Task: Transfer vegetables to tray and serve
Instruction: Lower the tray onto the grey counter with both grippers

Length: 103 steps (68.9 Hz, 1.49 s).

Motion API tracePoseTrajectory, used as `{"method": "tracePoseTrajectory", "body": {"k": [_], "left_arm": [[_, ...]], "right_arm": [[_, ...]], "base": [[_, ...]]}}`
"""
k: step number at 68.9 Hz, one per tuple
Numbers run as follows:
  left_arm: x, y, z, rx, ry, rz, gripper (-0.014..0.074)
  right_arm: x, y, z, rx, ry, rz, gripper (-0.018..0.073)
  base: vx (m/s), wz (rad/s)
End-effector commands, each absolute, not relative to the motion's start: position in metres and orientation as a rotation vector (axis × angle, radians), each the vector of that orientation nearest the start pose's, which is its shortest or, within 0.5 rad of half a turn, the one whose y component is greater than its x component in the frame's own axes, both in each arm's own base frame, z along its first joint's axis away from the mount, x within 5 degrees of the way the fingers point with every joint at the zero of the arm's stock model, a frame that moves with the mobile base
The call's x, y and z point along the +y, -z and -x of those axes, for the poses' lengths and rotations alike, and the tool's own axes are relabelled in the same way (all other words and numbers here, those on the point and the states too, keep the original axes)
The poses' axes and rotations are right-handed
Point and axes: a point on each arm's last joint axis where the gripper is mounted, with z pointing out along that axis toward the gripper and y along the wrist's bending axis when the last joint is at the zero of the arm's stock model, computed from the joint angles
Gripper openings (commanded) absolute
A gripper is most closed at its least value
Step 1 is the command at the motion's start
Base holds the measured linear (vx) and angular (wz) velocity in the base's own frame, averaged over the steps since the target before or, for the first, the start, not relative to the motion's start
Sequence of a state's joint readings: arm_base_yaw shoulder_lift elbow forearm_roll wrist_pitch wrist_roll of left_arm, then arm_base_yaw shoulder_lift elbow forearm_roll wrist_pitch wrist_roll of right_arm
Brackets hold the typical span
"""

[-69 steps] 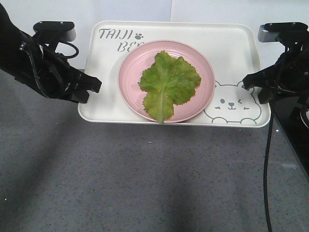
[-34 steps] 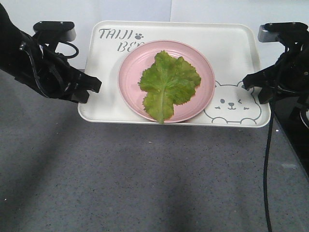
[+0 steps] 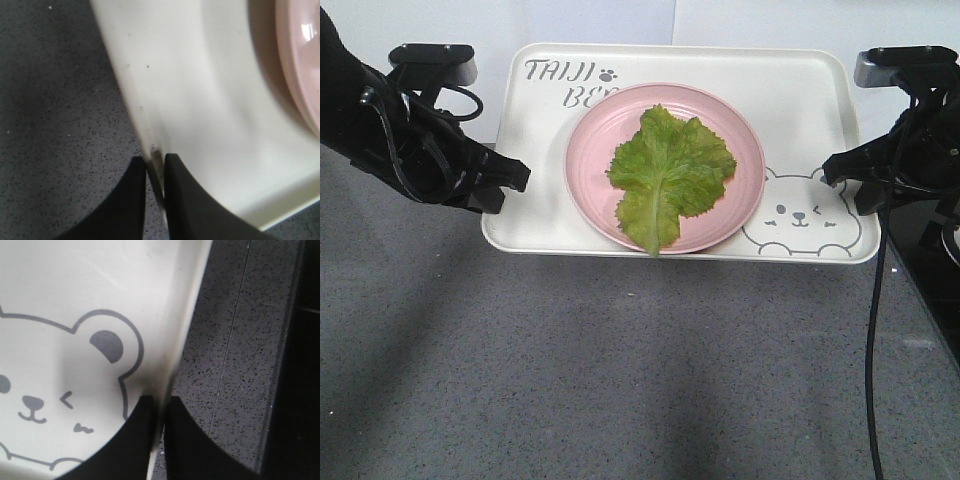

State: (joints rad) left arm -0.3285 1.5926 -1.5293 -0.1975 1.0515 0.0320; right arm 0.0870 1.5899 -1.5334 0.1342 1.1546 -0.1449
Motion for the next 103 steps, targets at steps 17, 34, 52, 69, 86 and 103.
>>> {"method": "tracePoseTrajectory", "body": {"k": [17,34,52,69,86,103], "left_arm": [[-0.147,-0.391,-0.308,2.381,0.626,-0.373,-0.0006],[-0.147,-0.391,-0.307,2.391,0.623,-0.379,-0.0006],[-0.14,-0.385,-0.309,2.43,0.501,-0.408,-0.0006],[-0.136,-0.361,-0.319,2.541,0.367,-0.405,-0.0006],[-0.138,-0.333,-0.335,2.626,0.288,-0.431,-0.0006],[-0.142,-0.298,-0.352,2.722,0.234,-0.452,-0.0006]], "right_arm": [[0.063,-0.381,-0.324,2.509,-0.405,0.292,-0.0006],[0.063,-0.381,-0.324,2.505,-0.401,0.303,-0.0006],[0.07,-0.377,-0.328,2.493,-0.48,0.349,-0.0006],[0.081,-0.356,-0.344,2.519,-0.602,0.381,-0.0006],[0.089,-0.327,-0.363,2.564,-0.7,0.395,-0.0006],[0.1,-0.29,-0.378,2.667,-0.713,0.423,-0.0006]], "base": [[0.0,0.0],[0.0,0.0],[0.0,0.0],[0.0,0.0],[0.0,0.0],[0.0,0.0]]}}
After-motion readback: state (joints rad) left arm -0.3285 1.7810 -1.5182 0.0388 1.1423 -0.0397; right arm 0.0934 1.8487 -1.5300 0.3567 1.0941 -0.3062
